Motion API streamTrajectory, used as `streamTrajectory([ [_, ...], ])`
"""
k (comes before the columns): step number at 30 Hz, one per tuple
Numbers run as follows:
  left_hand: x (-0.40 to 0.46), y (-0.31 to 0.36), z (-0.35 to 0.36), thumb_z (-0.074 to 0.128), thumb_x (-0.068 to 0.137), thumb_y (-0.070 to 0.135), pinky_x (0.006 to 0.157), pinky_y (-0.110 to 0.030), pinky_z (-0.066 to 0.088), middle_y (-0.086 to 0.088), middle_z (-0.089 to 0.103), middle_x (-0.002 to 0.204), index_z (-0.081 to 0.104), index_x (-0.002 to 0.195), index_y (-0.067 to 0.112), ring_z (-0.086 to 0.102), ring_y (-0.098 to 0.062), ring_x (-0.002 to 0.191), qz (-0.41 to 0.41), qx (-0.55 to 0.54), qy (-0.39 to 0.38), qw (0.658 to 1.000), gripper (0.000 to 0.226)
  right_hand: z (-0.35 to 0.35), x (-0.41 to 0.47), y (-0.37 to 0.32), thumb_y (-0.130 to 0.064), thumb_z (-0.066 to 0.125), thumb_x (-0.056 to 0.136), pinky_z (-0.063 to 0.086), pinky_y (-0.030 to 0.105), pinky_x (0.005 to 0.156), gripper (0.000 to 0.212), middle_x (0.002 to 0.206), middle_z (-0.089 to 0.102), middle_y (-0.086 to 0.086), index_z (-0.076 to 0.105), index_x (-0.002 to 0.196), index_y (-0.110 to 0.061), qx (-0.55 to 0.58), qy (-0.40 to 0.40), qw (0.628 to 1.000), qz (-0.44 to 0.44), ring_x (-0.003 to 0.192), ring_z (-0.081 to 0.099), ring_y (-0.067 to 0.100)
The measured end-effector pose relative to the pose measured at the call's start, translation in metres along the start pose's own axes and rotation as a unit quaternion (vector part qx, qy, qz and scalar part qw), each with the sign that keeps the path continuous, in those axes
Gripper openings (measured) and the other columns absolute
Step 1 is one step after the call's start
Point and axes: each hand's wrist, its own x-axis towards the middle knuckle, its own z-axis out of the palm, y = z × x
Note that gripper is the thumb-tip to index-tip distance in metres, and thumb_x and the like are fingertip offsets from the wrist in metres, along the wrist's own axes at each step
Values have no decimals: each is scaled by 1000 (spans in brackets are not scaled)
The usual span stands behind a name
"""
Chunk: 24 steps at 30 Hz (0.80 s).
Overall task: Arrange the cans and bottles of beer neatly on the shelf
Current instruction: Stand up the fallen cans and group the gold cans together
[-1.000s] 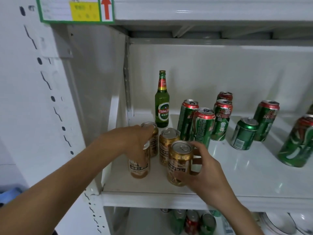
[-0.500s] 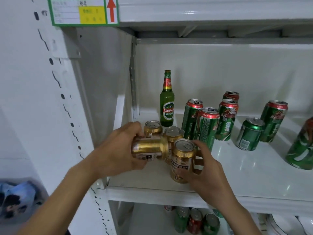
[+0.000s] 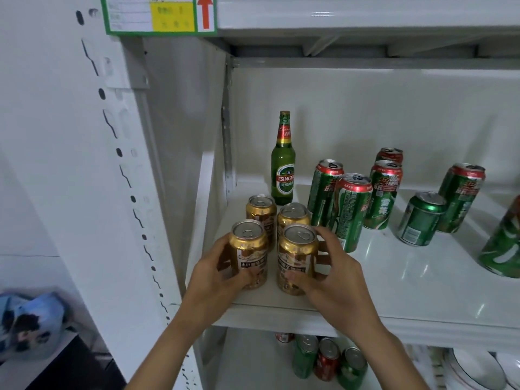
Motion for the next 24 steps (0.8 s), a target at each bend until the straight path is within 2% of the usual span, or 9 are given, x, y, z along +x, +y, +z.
streamTrajectory([
  [4, 10, 7, -14, 78, 88, 5, 106, -40, 53, 12, 71, 126, 56, 139, 28, 64, -9, 122, -7, -2, -101, 995, 60, 2, 4, 2, -16, 87, 77, 45, 0, 79, 80, 110, 58, -40, 37, 117, -65, -3, 6, 1000, -15, 100, 55, -26],
  [5, 11, 9, -18, 75, 90, 4, 109, -39, 51, 11, 69, 132, 52, 145, 29, 61, -10, 127, -10, -15, -127, 992, 64, 2, 4, 2, -17, 86, 78, 47, 5, 85, 80, 113, 58, -39, 38, 120, -65, -6, 8, 1000, -20, 104, 56, -21],
  [7, 11, 13, -20, 69, 94, 2, 111, -34, 48, 11, 63, 142, 43, 152, 33, 56, -9, 134, -17, -42, -172, 984, 71, 4, 5, 3, -22, 85, 80, 51, 24, 98, 76, 122, 57, -31, 42, 128, -61, -18, 9, 999, -25, 115, 54, -9],
  [9, 11, 17, -17, 73, 92, 6, 107, -28, 48, 12, 61, 143, 41, 150, 40, 56, -7, 133, -19, -58, -179, 982, 75, 5, 5, 5, -25, 85, 80, 52, 38, 104, 76, 127, 54, -21, 44, 135, -56, -21, -2, 999, -25, 121, 52, 0],
  [11, 16, 18, -13, 84, 82, 13, 97, -22, 54, 9, 60, 140, 46, 139, 46, 59, -7, 125, -6, -31, -120, 992, 77, 4, 6, 6, -27, 85, 80, 52, 44, 103, 80, 127, 52, -21, 40, 135, -64, -11, -11, 1000, -22, 121, 56, 5],
  [13, 23, 16, -11, 88, 76, 8, 91, -20, 56, 6, 59, 137, 50, 130, 46, 60, -7, 120, 19, 3, -76, 997, 76, 4, 7, 7, -27, 85, 80, 53, 44, 101, 82, 125, 52, -19, 39, 134, -67, -2, -17, 1000, -21, 119, 57, 6],
  [16, 28, 13, -14, 83, 80, 0, 90, -22, 57, 7, 62, 135, 53, 136, 41, 61, -11, 121, 30, 5, -99, 995, 76, 5, 7, 9, -25, 84, 82, 53, 43, 103, 79, 128, 52, -17, 42, 138, -62, 25, -32, 999, -19, 121, 58, 5],
  [20, 28, 13, -19, 80, 83, 1, 97, -31, 58, 6, 61, 138, 52, 139, 42, 61, -11, 123, 34, -18, -136, 990, 75, 3, 6, 9, -19, 81, 86, 54, 33, 103, 78, 134, 51, -13, 42, 148, -46, 73, -61, 995, -7, 122, 57, 0],
  [24, 26, 15, -20, 80, 84, 4, 99, -35, 57, 7, 61, 138, 52, 136, 47, 61, -14, 124, 44, -3, -129, 991, 74, -1, 7, 6, -16, 78, 88, 53, 32, 104, 78, 139, 51, -12, 40, 150, -45, 82, -79, 994, -5, 124, 57, 2],
])
